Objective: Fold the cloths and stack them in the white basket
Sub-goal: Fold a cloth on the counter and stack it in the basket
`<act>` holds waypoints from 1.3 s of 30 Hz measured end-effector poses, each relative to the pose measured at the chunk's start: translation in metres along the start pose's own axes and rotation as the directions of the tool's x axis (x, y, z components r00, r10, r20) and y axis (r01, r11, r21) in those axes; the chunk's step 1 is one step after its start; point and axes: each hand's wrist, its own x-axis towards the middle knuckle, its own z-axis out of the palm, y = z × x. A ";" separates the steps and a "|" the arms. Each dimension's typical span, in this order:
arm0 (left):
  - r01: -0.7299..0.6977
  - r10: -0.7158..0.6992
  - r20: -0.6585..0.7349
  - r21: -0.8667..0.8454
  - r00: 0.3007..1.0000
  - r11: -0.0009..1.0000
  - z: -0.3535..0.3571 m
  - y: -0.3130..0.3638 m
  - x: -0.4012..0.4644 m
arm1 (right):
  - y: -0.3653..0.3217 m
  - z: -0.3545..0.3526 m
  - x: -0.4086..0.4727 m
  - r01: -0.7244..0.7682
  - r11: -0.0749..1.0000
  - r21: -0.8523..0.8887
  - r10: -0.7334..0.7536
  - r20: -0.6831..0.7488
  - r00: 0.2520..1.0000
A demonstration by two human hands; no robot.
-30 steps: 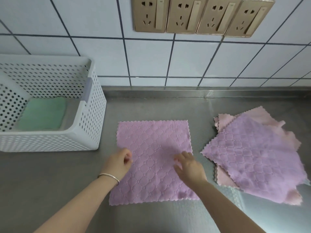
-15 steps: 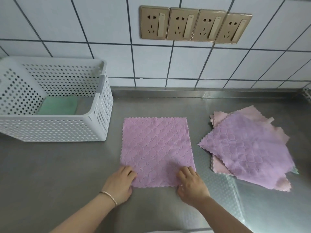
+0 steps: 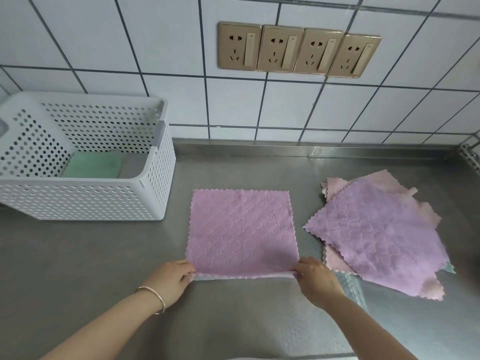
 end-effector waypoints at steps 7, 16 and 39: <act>-0.001 -0.049 0.480 0.103 0.876 0.995 -0.030 0.016 -0.002 | 0.013 -0.038 0.006 -0.071 0.980 0.187 -0.054 0.590 0.806; 0.362 -0.295 0.235 -0.332 0.926 0.871 -0.054 -0.006 0.053 | 0.013 -0.046 0.051 -0.448 0.568 0.691 0.284 0.347 0.894; 0.604 -0.619 -0.003 -0.216 0.785 0.767 -0.034 -0.004 0.129 | 0.005 -0.017 0.123 -0.547 0.632 0.550 0.553 0.175 0.815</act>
